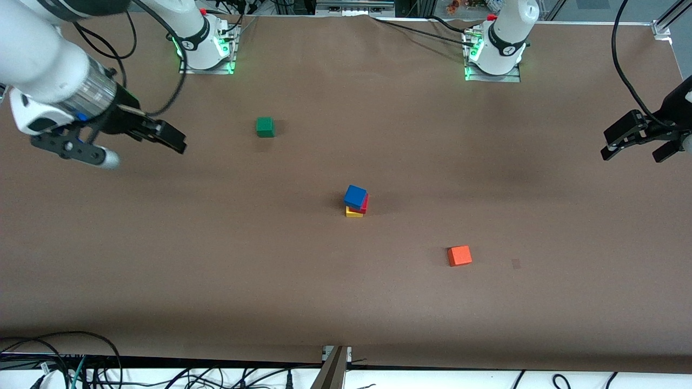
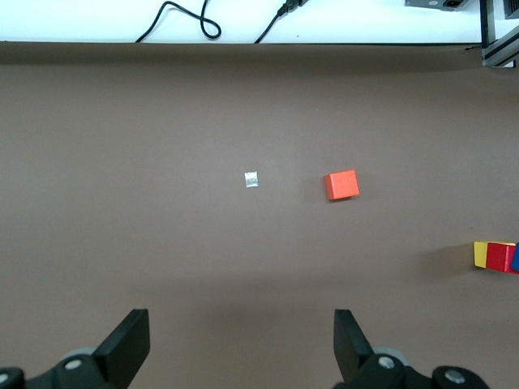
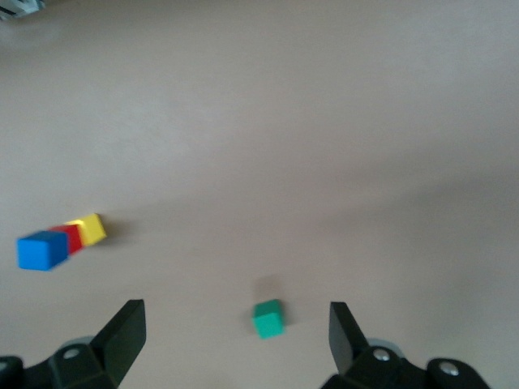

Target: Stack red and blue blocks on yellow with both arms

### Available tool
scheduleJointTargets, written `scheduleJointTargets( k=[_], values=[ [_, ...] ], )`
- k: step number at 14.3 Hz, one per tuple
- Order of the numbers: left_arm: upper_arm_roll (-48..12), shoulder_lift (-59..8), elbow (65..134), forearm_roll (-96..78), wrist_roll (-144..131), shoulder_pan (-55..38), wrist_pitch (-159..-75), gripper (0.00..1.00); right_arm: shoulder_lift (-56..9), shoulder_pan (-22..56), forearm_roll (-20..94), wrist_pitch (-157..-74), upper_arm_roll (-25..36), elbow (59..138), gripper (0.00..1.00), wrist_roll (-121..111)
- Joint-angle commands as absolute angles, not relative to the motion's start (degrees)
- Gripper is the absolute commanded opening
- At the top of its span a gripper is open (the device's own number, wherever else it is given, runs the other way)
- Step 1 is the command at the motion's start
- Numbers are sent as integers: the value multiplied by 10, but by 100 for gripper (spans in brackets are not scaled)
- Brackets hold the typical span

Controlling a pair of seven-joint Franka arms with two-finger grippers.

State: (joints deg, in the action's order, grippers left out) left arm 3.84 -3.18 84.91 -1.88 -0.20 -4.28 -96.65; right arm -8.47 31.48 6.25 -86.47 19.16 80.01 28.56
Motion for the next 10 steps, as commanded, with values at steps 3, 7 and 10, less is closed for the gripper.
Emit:
scheduleJointTargets(
  k=[3, 7, 10],
  values=[
    [46, -28, 848, -29, 1, -47, -963, 100, 17, 149, 16, -876, 40, 904, 100, 204],
    [43, -29, 847, -29, -17, -48, -963, 100, 29, 97, 17, -874, 38, 919, 100, 81],
    [43, -29, 848, -29, -18, -48, -963, 100, 30, 92, 12, -877, 37, 923, 100, 75]
  ],
)
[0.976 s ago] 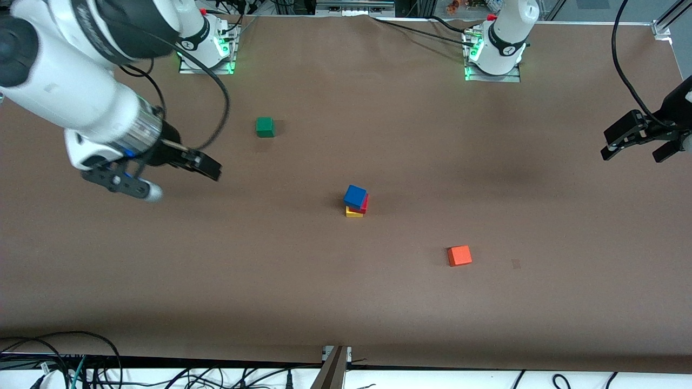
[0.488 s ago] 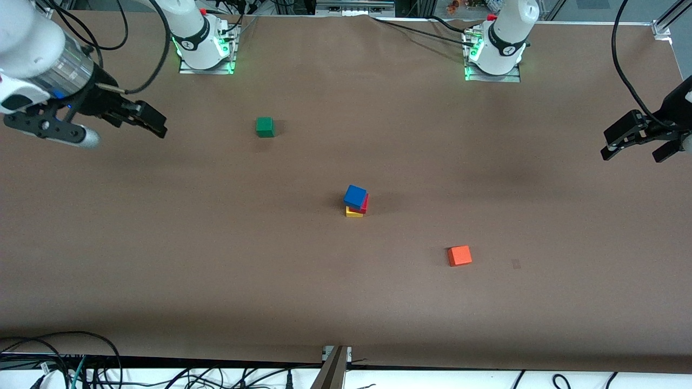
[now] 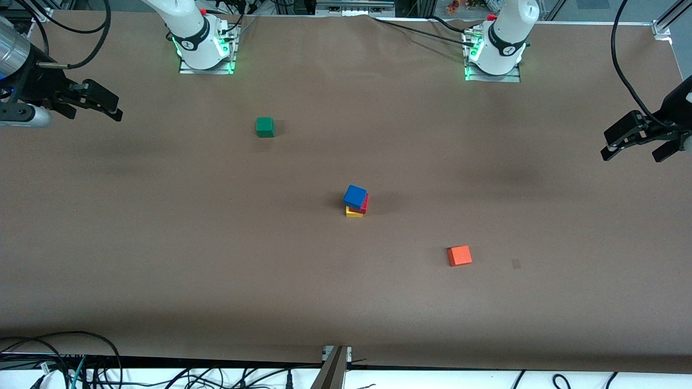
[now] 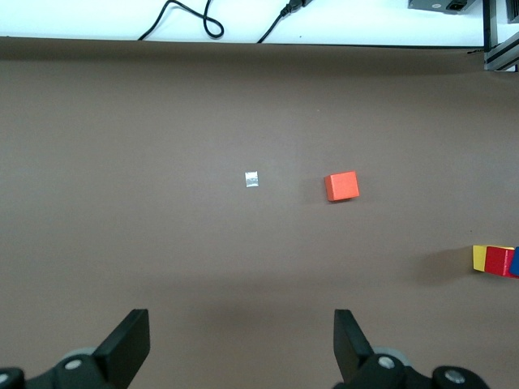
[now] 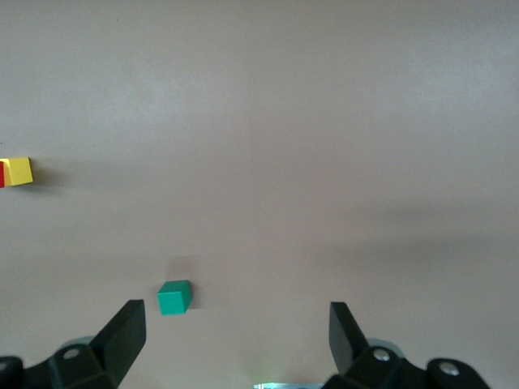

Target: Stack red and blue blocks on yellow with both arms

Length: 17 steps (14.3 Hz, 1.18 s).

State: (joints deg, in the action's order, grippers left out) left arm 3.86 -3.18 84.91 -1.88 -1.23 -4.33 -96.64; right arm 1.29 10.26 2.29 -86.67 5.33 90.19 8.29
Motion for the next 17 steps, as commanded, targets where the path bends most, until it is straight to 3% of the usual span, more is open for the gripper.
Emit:
scheduleJointTargets(
  k=[1, 14, 17],
  values=[
    [43, -29, 848, -29, -18, -48, -963, 100, 29, 92, 10, -877, 35, 923, 100, 75],
    [43, -29, 852, -29, -16, -48, -962, 100, 18, 93, 8, -877, 40, 912, 100, 57],
    [44, -26, 850, -28, -5, -47, -905, 100, 18, 96, 7, -876, 39, 912, 100, 58]
  ],
)
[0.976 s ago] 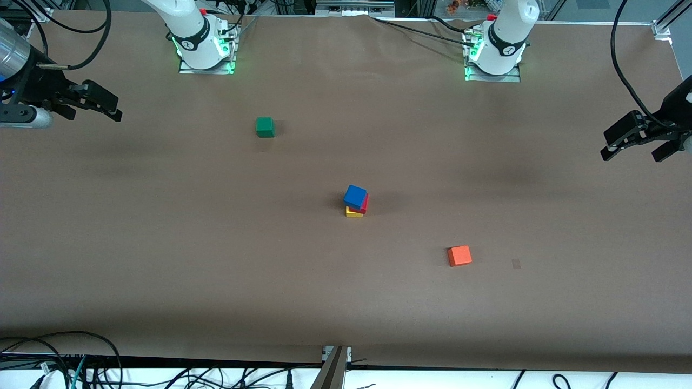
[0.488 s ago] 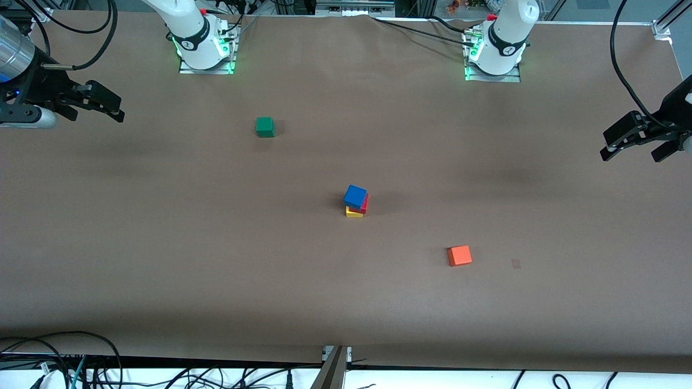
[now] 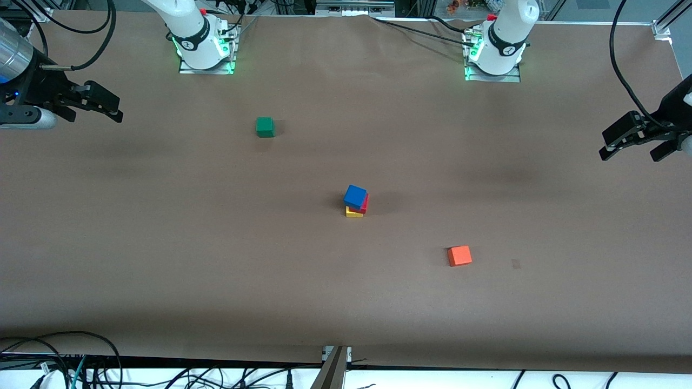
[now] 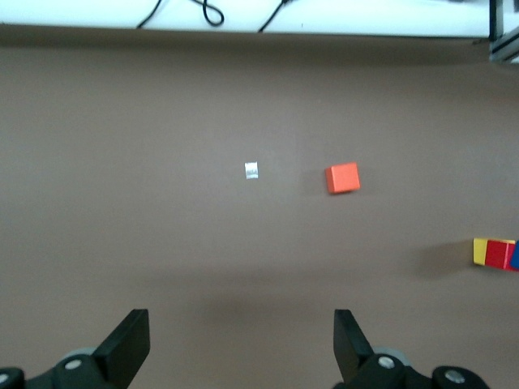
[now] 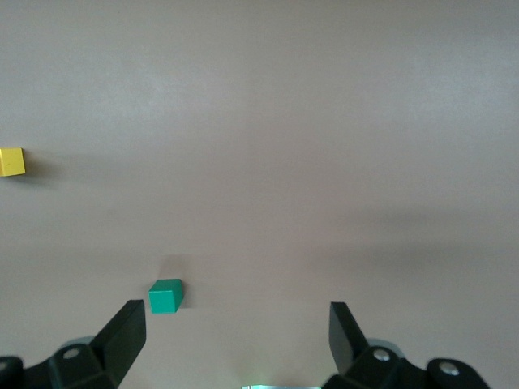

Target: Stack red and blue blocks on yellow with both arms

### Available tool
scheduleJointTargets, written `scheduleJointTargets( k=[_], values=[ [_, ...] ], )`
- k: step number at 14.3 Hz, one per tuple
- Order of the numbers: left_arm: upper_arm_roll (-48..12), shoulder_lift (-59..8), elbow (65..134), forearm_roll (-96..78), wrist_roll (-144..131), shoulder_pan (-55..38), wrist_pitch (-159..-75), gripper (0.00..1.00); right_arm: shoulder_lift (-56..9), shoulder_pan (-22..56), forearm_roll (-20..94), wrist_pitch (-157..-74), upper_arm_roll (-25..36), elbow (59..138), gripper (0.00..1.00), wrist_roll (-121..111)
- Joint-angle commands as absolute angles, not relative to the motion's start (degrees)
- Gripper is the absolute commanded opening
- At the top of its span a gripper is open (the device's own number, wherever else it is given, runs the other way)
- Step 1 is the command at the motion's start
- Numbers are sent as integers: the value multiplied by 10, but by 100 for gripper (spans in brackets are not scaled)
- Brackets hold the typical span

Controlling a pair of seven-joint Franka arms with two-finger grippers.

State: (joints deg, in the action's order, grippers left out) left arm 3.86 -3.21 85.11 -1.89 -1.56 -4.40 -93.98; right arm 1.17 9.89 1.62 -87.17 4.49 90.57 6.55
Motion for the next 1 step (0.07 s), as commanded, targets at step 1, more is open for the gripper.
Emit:
scheduleJointTargets(
  k=[1],
  values=[
    [46, -26, 847, -28, -6, -47, -902, 100, 18, 96, 7, -876, 39, 912, 100, 58]
  ],
)
